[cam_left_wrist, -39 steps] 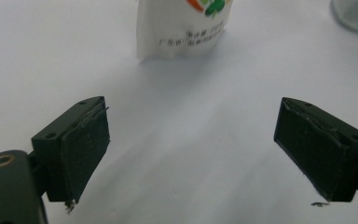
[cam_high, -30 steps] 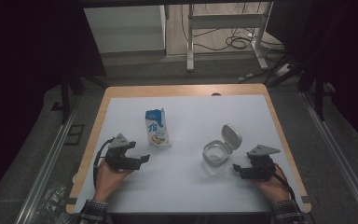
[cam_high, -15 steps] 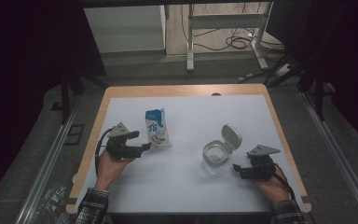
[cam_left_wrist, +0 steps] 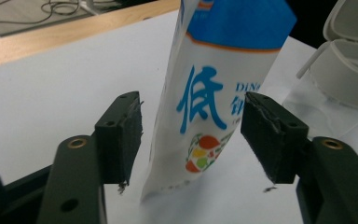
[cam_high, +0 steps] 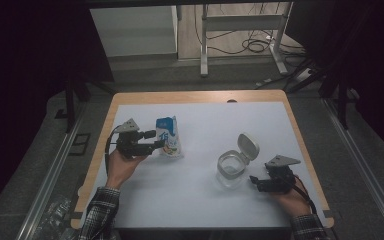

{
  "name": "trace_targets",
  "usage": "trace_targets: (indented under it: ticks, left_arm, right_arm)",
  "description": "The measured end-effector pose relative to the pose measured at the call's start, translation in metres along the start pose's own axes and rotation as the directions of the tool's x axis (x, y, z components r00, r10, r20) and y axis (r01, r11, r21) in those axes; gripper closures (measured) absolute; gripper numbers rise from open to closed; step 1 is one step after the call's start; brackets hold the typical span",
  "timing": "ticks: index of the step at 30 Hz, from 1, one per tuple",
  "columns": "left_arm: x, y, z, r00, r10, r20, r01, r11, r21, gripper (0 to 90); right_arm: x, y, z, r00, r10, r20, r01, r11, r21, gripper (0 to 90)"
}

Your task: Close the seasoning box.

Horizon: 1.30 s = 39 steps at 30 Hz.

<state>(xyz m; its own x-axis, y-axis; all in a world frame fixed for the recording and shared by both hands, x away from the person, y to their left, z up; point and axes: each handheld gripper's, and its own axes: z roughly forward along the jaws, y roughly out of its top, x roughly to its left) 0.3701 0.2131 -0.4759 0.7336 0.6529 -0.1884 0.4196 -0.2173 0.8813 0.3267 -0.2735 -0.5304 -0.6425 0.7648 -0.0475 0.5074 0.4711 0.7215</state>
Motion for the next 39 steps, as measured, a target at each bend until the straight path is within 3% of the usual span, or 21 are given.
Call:
trace_targets:
  ticks: [5,17,18,21,24,28,39]
  left_arm:
    - [0.005,0.008,0.005,0.9991,0.021,0.036,-0.021,0.9996,-0.020,46.1]
    - [0.011,0.011,0.013,0.9971,0.065,0.041,-0.064,0.9977,-0.022,65.8]
    - [0.011,0.011,0.013,0.9965,0.072,0.042,-0.071,0.9972,-0.023,65.8]
    - [0.012,0.011,0.014,0.9925,0.115,0.044,-0.114,0.9933,-0.021,76.9]
    - [0.013,0.012,0.014,0.9904,0.129,0.050,-0.128,0.9916,-0.017,81.1]
    - [0.013,0.012,0.014,0.9872,0.151,0.051,-0.151,0.9885,-0.008,86.1]
    - [0.012,0.010,0.012,0.9873,0.146,0.063,-0.145,0.9893,-0.019,90.0]
  right_arm:
    - [0.000,0.000,0.000,1.0000,-0.001,0.000,0.001,1.000,-0.001,21.0]
    - [0.000,0.000,0.000,1.0000,-0.001,0.000,0.001,1.000,0.000,21.0]
    - [0.000,0.000,0.000,1.0000,-0.001,0.000,0.001,1.000,-0.001,21.0]
    - [0.000,0.000,0.000,1.0000,-0.003,0.002,0.003,1.000,0.000,20.5]
    - [0.000,0.001,0.001,0.9995,0.012,0.029,-0.013,1.000,0.011,12.1]
    - [-0.001,0.001,0.002,0.9991,0.026,0.033,-0.027,0.999,0.019,11.1]
    - [-0.001,0.001,0.002,0.9991,0.025,0.035,-0.026,0.999,0.021,11.0]
